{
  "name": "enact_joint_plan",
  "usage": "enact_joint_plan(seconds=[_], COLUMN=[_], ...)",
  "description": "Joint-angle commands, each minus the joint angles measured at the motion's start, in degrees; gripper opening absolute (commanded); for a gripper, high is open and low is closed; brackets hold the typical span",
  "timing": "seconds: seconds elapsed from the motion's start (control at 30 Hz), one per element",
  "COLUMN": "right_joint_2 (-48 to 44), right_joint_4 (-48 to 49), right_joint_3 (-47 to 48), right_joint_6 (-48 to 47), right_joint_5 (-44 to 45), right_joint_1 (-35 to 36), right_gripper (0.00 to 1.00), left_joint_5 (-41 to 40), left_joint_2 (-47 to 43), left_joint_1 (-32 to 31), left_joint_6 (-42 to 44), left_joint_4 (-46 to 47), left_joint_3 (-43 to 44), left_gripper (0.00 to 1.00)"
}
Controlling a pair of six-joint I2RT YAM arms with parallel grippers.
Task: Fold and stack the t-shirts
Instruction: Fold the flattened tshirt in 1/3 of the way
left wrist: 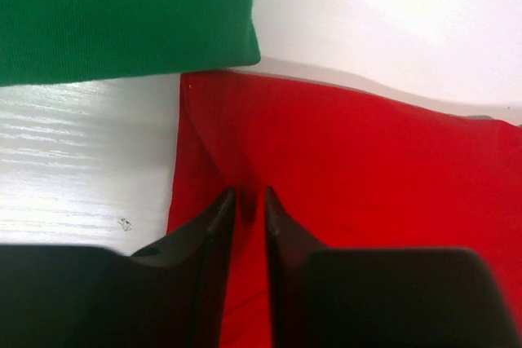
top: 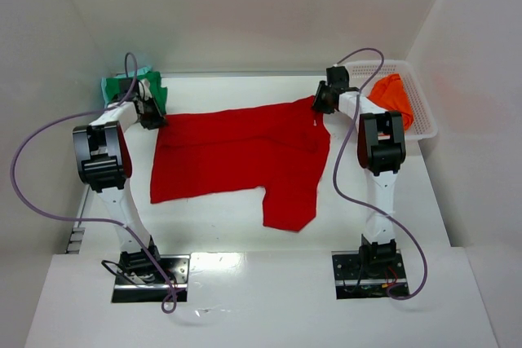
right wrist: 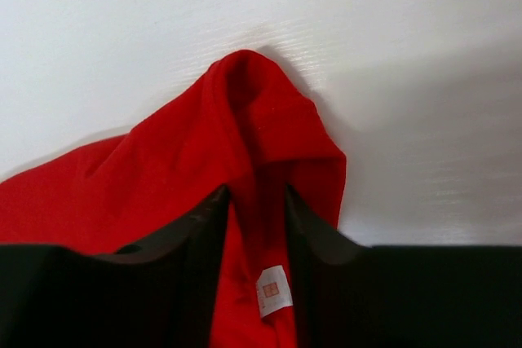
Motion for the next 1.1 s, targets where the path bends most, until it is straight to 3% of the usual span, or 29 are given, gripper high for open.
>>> enact_joint_plan(seconds=[0.0, 0.07, 0.3, 0.37, 0.47, 0.6, 0.83, 1.07], right_joint_2=[-5.3, -7.2, -15.2, -16.7, -18.9, -18.2, -13.3, -9.9], right_joint_4=[1.9, 1.9, 3.6, 4.5, 7.0, 7.0, 8.1, 5.6], right_joint_3=[2.8, 2.3, -5.1, -8.9, -14.4, -15.5, -16.3, -14.0], right_joint_6=[-0.4, -0.4, 0.8, 1.3, 1.3, -0.7, -1.5, -3.1], right_joint_5=[-3.7, -4.3, -8.5, -9.7, -10.5, -10.5, -10.5, -8.7], right_joint_1=[-1.1, -1.1, -1.1, 0.0, 1.9, 4.8, 6.5, 7.0], right_gripper=[0.47, 0.53, 0.54, 0.51, 0.47, 0.59, 0.58, 0.59], left_joint_5=[1.7, 1.7, 2.2, 3.1, 13.0, 21.5, 27.2, 26.4], left_joint_2=[-1.5, -2.7, -8.3, -10.3, -11.7, -10.5, -7.1, -7.1], left_joint_1=[0.6, 0.6, 0.6, 0.6, 0.6, 0.0, -2.1, -2.1], left_joint_6=[2.0, 2.6, 2.6, 2.6, 2.0, 2.5, 1.9, 2.4], left_joint_4=[-0.2, -1.2, -1.8, -1.3, 0.4, 1.8, 3.6, 3.6], left_joint_3=[2.8, 3.7, 2.2, 1.5, 0.5, -0.6, -2.3, -2.8], left_gripper=[0.4, 0.53, 0.68, 0.69, 0.69, 0.71, 0.72, 0.72])
